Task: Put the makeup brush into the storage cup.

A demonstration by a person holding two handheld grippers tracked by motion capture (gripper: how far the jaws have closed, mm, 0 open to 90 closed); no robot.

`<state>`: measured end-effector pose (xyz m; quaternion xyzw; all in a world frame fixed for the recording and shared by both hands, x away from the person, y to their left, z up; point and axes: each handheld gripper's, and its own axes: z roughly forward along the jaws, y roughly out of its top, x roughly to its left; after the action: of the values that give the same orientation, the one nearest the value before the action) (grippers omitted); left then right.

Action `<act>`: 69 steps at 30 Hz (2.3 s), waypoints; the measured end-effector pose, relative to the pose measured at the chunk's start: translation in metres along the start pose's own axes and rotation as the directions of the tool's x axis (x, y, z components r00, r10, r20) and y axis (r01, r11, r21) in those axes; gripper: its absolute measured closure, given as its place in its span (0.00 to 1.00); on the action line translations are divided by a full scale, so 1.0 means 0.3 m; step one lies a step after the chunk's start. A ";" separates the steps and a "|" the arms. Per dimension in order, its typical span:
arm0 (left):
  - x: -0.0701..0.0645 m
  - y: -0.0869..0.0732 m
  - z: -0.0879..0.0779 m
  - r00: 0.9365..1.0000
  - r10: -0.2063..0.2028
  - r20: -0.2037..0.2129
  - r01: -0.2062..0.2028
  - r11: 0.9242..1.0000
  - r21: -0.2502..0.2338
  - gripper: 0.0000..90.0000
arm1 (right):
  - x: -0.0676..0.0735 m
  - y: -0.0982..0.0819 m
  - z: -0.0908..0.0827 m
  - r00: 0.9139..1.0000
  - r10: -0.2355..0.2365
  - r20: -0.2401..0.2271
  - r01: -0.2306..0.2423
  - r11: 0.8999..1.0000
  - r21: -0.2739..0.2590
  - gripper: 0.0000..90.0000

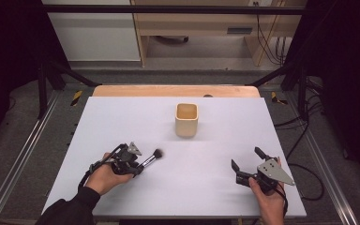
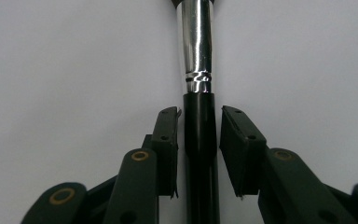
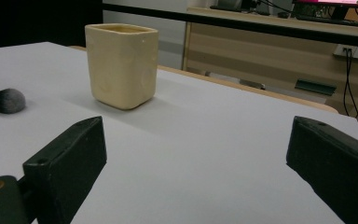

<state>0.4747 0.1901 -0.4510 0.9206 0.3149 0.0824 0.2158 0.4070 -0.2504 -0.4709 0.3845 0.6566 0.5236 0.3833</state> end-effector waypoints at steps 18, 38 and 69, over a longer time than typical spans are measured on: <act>-0.020 -0.002 -0.002 0.999 0.039 -0.032 -0.041 0.998 -0.043 0.83 | -0.001 0.000 -0.001 1.000 0.004 0.003 -0.004 1.000 -0.001 0.06; -0.046 0.015 -0.059 0.999 0.013 -0.050 -0.023 0.977 -0.210 0.83 | 0.005 -0.002 0.004 1.000 0.002 -0.003 -0.002 1.000 0.004 0.05; -0.100 0.017 -0.077 0.998 0.005 -0.057 -0.025 0.934 -0.357 0.83 | 0.020 -0.001 0.008 0.999 0.044 -0.030 -0.044 0.999 0.002 0.04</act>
<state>0.4473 0.1759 -0.4287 0.8657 0.2935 0.1654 0.3701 0.4067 -0.2441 -0.4720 0.3910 0.6541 0.5372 0.3615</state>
